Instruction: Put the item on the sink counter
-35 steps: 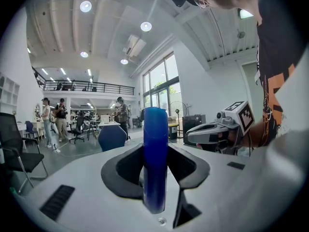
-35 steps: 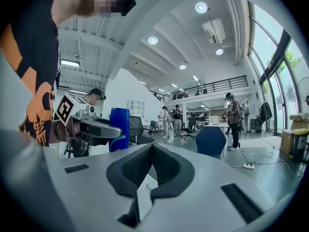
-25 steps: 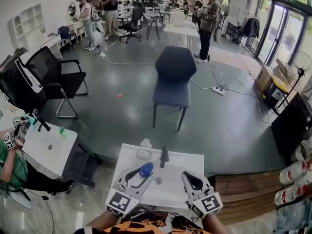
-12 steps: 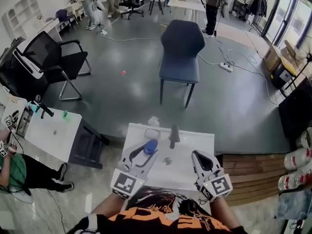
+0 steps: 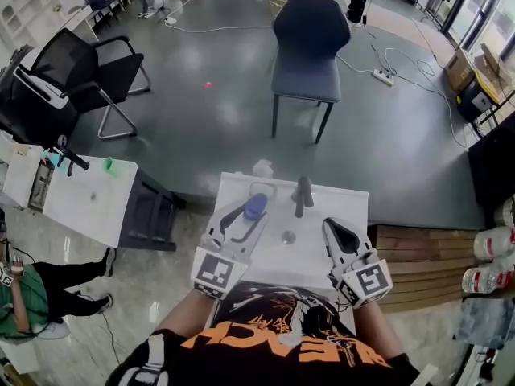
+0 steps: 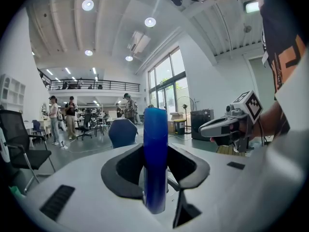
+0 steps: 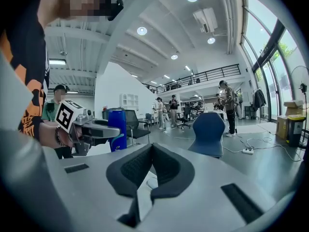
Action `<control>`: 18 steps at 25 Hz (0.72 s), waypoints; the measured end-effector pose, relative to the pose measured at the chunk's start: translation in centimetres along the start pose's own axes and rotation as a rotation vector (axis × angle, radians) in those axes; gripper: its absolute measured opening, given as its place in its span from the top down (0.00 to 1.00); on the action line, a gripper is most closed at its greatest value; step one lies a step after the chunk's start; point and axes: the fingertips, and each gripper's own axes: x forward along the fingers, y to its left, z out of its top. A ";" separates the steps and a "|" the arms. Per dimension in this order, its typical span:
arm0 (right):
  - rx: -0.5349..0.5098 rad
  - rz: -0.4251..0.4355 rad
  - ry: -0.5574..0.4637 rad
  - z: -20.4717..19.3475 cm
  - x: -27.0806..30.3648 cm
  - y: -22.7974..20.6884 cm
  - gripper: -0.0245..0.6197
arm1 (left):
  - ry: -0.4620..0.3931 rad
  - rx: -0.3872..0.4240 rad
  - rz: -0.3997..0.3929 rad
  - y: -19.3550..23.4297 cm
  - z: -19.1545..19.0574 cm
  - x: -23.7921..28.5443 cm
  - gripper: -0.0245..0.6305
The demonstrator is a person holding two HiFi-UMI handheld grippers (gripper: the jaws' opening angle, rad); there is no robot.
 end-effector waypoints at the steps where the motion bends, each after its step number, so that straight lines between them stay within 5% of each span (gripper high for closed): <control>1: 0.001 0.003 0.005 0.0 0.4 0.2 0.94 | 0.003 -0.006 0.004 0.4 -0.3 0.1 0.71; 11: -0.034 0.042 0.060 -0.7 4.1 1.5 0.94 | -0.003 -0.011 0.042 4.5 -3.1 1.7 0.71; 18: -0.091 0.080 0.098 -0.8 5.9 2.8 0.94 | 0.011 -0.038 0.077 7.2 -8.5 4.5 0.72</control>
